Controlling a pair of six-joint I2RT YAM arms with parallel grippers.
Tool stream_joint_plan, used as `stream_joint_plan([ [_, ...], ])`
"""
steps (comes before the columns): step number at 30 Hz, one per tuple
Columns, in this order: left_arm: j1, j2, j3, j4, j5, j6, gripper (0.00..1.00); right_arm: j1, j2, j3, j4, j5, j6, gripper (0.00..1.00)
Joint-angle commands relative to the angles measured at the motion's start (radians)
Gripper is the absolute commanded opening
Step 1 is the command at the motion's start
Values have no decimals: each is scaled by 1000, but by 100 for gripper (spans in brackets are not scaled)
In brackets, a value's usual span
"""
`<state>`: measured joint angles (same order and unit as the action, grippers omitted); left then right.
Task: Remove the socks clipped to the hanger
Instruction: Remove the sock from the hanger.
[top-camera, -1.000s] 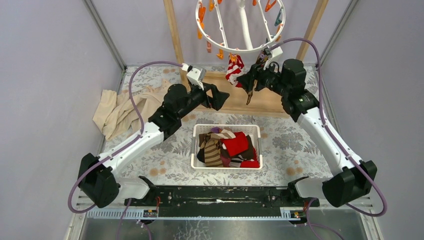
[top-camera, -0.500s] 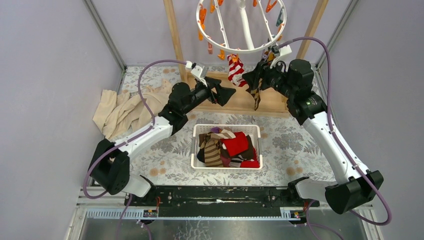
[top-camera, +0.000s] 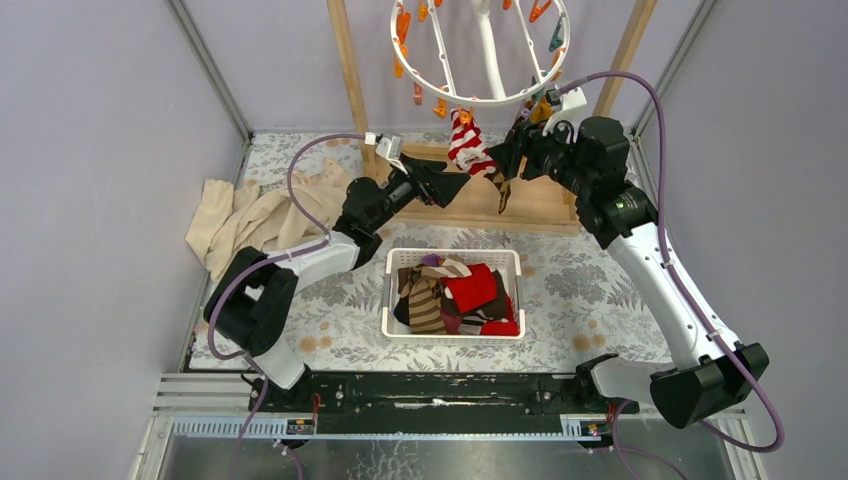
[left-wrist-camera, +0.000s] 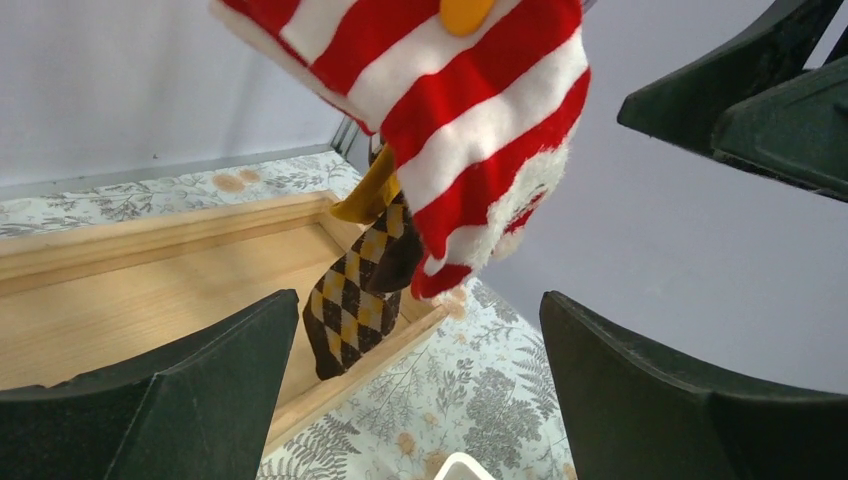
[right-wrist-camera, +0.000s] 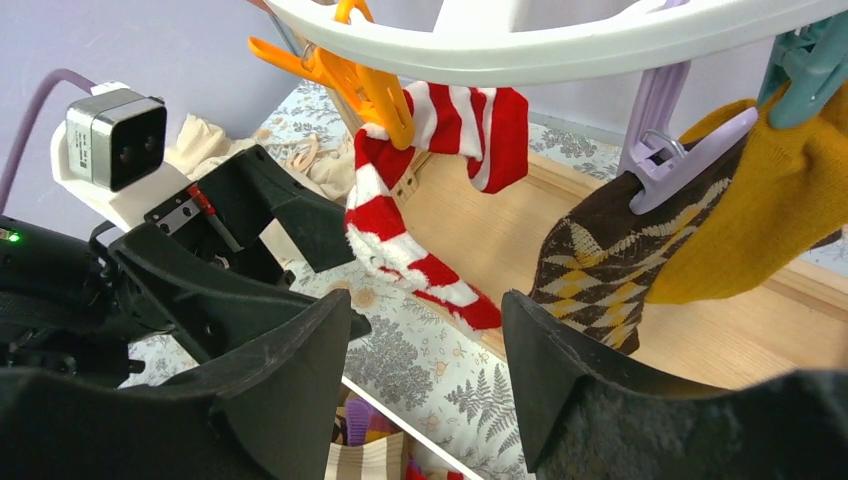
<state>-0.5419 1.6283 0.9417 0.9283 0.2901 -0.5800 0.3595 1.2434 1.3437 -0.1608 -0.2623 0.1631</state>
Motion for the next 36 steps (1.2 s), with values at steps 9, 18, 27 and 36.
stream_joint_plan([
  [9, 106, 171, 8, 614, 148, -405, 99, -2, -25, 43, -14, 12, -40, 64],
  [18, 106, 236, 69, 615, 177, -431, 99, -2, -21, 45, -13, 11, -43, 64],
  [27, 89, 225, 99, 612, 201, -439, 99, -2, -15, 46, -6, 8, -39, 63],
  [36, 61, 216, 105, 546, 190, -388, 99, -2, -15, 50, -12, 4, -38, 63],
])
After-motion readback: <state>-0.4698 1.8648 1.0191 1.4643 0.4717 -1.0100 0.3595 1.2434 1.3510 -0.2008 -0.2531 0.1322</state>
